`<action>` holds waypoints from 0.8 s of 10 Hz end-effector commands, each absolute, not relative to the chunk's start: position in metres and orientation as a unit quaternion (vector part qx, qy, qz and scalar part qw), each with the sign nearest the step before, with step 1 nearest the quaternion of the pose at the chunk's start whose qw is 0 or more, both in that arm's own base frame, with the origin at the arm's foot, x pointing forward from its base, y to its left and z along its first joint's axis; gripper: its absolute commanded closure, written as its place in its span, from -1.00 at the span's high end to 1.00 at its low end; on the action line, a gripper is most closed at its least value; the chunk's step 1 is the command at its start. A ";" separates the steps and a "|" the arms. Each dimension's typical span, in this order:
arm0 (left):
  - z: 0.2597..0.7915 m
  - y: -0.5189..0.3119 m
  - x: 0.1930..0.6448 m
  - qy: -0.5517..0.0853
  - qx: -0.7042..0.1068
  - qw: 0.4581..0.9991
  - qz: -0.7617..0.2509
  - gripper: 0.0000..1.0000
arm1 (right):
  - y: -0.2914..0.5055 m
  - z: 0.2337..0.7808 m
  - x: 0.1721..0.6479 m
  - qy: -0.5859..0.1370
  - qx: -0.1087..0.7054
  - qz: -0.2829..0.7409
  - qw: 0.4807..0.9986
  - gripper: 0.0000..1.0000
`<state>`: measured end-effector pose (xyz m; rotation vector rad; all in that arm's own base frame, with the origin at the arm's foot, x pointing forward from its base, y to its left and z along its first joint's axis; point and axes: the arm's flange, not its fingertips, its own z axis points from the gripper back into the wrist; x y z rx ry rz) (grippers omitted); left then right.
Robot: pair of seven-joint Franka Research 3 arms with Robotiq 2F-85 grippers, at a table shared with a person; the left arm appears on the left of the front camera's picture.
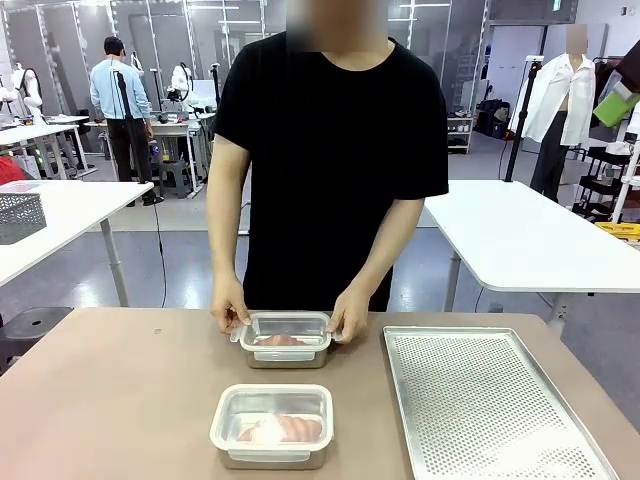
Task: Place the bread into the airtight container.
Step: Pick up a Butter Roll and place it into an empty Airtight Container.
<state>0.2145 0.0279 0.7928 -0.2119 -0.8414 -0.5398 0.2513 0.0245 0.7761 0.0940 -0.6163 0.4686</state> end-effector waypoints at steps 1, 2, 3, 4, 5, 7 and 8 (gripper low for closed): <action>0.794 0.027 0.215 -0.403 -0.101 0.873 -0.257 1.00 | 0.025 0.777 0.252 -0.295 0.044 0.219 0.929 1.00; 0.794 0.027 0.215 -0.403 -0.101 0.873 -0.257 1.00 | 0.025 0.777 0.252 -0.295 0.044 0.219 0.929 1.00; 0.794 0.027 0.215 -0.403 -0.101 0.873 -0.257 1.00 | 0.025 0.777 0.252 -0.295 0.044 0.219 0.929 1.00; 0.794 0.027 0.215 -0.403 -0.101 0.873 -0.257 1.00 | 0.025 0.777 0.252 -0.295 0.044 0.219 0.929 1.00; 0.794 0.027 0.215 -0.403 -0.101 0.873 -0.257 1.00 | 0.025 0.777 0.252 -0.295 0.044 0.219 0.929 1.00; 0.794 0.027 0.215 -0.403 -0.101 0.873 -0.257 1.00 | 0.025 0.777 0.252 -0.295 0.044 0.219 0.929 1.00; 0.794 0.027 0.215 -0.403 -0.101 0.873 -0.257 1.00 | 0.025 0.777 0.252 -0.295 0.044 0.219 0.929 1.00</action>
